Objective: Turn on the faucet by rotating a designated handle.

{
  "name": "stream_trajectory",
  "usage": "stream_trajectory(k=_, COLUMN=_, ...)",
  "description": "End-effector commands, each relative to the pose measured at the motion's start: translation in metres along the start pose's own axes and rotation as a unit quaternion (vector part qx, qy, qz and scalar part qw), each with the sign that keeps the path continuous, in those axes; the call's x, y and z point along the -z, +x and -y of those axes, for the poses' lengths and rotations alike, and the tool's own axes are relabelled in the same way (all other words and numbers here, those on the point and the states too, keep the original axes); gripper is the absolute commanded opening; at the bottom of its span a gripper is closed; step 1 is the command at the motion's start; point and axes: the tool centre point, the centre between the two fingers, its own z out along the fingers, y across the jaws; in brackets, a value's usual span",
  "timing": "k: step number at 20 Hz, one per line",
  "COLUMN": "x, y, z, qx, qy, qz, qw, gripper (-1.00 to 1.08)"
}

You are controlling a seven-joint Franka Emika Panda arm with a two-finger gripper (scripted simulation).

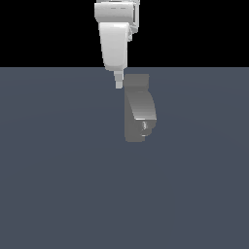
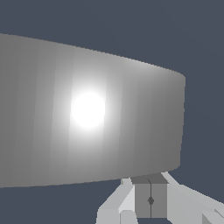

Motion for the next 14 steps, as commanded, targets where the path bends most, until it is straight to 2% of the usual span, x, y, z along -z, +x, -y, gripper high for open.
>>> stream_trajectory(k=1, x=0.000, y=0.028, z=0.000, qx=-0.013, qy=0.001, qz=0.000, qw=0.9999, gripper=-1.00)
stream_trajectory(k=12, x=0.000, y=0.097, z=-0.006, qx=-0.015, qy=0.000, qz=-0.001, qw=0.9999, gripper=-1.00)
stream_trajectory(k=13, x=0.000, y=0.097, z=-0.006, qx=-0.015, qy=0.000, qz=-0.001, qw=0.9999, gripper=-1.00)
stream_trajectory(k=14, x=0.000, y=0.076, z=-0.004, qx=0.000, qy=0.001, qz=0.000, qw=1.0000, gripper=-1.00)
